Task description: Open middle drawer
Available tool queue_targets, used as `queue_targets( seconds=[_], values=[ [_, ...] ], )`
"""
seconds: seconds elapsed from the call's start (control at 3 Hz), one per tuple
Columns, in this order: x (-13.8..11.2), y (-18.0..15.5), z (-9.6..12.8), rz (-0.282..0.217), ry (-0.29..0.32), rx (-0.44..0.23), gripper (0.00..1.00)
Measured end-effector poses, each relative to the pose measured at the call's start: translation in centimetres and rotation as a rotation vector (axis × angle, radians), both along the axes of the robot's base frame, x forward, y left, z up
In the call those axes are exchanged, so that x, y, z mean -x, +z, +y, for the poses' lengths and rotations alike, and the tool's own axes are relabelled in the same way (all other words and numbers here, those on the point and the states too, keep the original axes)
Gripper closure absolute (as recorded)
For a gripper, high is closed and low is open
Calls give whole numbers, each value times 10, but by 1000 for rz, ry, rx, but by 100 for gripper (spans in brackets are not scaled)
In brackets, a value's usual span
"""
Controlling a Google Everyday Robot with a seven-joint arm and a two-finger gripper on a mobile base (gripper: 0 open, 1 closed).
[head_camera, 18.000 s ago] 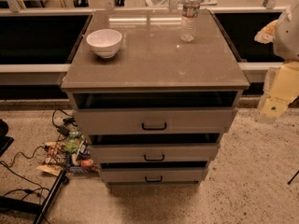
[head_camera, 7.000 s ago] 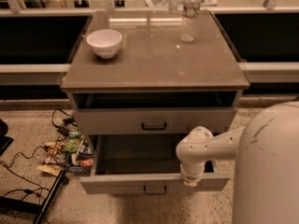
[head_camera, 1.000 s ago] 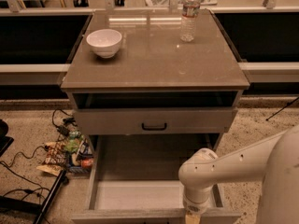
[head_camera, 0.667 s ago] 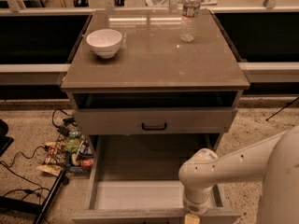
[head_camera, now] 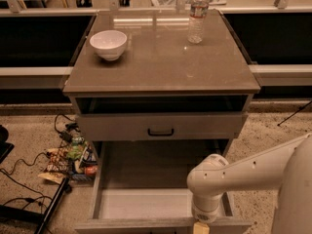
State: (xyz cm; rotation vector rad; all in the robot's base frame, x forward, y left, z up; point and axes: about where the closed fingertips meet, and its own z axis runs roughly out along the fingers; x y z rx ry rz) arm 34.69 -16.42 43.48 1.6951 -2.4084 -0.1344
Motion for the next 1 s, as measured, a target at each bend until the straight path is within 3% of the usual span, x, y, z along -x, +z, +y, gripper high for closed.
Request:
queue_targets(
  seconds=[0.33, 0.67, 1.0],
  values=[
    [0, 36, -9, -34, 14, -8, 0],
    [20, 117, -37, -55, -41, -38, 0],
    [18, 269, -89, -213, -126, -83, 0]
  ],
)
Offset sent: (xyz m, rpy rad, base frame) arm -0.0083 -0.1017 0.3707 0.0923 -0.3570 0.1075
